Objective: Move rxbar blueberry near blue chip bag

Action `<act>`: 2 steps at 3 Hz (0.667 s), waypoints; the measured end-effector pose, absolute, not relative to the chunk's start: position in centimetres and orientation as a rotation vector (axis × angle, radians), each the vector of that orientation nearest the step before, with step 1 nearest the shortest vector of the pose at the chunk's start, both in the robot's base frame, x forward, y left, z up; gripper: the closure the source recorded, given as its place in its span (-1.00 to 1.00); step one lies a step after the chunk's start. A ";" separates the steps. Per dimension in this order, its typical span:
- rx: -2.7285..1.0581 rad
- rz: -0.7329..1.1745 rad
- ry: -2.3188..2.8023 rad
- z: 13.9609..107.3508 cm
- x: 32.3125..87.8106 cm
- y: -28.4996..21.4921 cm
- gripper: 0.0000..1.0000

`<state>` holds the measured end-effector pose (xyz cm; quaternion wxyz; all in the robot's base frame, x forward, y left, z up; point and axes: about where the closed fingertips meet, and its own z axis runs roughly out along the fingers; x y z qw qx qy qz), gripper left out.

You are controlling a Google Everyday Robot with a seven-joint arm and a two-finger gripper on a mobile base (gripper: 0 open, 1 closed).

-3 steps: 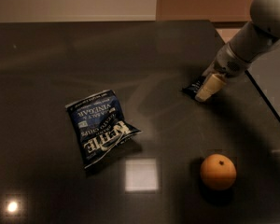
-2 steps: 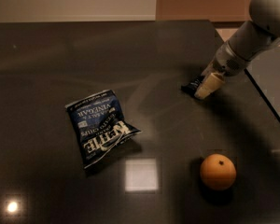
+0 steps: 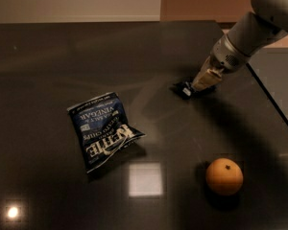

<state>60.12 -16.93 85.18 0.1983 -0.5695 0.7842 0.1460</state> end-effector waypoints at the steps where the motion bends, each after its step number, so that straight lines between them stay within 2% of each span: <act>1: -1.663 0.468 2.105 86.8 58.2 -13.7 1.00; 2: -1.753 0.543 2.004 87.9 55.7 -10.0 0.98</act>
Offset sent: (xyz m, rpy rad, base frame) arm -0.0679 0.0970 0.0383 0.1258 0.0009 0.2654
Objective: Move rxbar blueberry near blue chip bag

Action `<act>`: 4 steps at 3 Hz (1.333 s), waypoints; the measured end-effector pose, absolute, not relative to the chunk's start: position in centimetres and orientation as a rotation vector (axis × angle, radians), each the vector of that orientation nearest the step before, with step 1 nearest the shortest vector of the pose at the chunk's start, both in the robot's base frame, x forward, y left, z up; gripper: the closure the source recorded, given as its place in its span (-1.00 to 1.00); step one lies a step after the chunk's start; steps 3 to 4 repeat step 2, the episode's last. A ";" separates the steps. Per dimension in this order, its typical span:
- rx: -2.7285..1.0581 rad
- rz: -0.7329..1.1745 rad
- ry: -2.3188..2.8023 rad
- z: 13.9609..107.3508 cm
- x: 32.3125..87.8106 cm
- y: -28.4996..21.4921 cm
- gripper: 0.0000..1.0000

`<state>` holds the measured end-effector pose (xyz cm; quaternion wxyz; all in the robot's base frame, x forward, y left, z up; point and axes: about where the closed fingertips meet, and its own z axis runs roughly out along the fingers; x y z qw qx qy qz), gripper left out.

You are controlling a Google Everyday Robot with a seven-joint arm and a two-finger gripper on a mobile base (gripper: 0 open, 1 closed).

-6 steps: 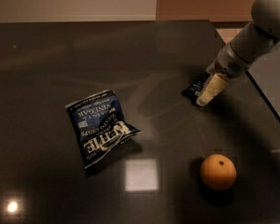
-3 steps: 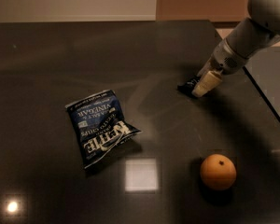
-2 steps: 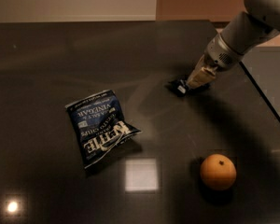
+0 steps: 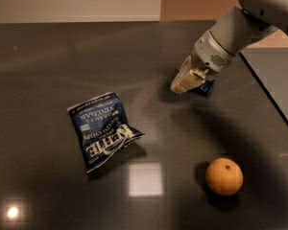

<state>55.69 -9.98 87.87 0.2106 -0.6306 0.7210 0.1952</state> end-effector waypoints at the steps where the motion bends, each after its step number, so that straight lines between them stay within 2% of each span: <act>1: -1.801 0.551 1.959 88.1 54.6 -8.6 0.53; 2: -1.802 0.553 1.957 88.0 54.6 -8.4 0.09; 4: -1.802 0.553 1.957 88.0 54.6 -8.4 0.09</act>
Offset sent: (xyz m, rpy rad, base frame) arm -0.0101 0.0131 0.0025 0.0035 -0.0090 0.0432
